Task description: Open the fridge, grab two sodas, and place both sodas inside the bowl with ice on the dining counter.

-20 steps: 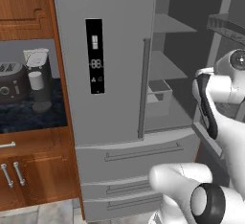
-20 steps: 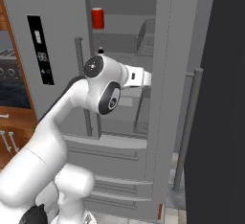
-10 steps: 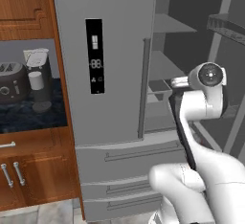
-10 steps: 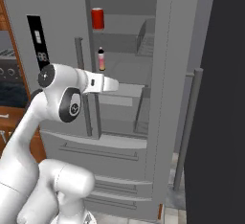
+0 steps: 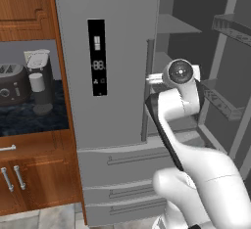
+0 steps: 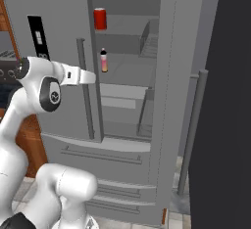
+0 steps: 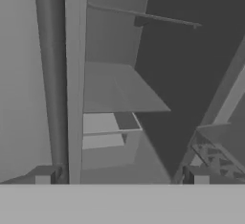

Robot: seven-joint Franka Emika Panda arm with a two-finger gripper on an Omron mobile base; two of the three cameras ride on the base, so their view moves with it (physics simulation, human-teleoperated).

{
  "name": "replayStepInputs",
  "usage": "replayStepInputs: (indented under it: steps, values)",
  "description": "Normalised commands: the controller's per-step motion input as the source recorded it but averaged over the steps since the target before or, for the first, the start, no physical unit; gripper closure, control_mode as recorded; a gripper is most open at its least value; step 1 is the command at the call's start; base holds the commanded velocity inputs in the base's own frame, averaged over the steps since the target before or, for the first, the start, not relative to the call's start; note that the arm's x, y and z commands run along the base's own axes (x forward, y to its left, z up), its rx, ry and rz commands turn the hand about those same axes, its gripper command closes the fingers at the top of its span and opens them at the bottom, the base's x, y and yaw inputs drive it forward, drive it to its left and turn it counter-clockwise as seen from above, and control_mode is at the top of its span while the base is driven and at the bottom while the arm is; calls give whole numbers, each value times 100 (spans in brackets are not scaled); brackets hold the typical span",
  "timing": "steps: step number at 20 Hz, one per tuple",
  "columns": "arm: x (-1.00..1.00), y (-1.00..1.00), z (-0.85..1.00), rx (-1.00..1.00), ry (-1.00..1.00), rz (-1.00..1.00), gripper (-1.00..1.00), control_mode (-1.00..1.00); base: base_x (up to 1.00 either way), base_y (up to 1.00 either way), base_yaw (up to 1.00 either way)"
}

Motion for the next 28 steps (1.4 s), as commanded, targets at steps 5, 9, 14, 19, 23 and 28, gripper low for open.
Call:
replayStepInputs:
  steps: [5, 9, 14, 19, 23, 28]
  values:
    - [50, 41, 27, 11, 8, 14, -100, -100, 0, 0, 0]
    - [50, 26, 8, 9, 3, 10, -100, -100, 0, 0, 0]
    - [44, 24, 0, 3, 0, 5, -100, -100, 0, 0, 0]
    - [34, 21, -2, 0, 0, 1, -100, -100, 0, 0, 0]
    - [35, 9, -2, 0, 0, 0, -100, -100, 0, 0, 0]
    - [28, -9, 0, 0, 0, 0, -100, -100, 0, 0, 0]
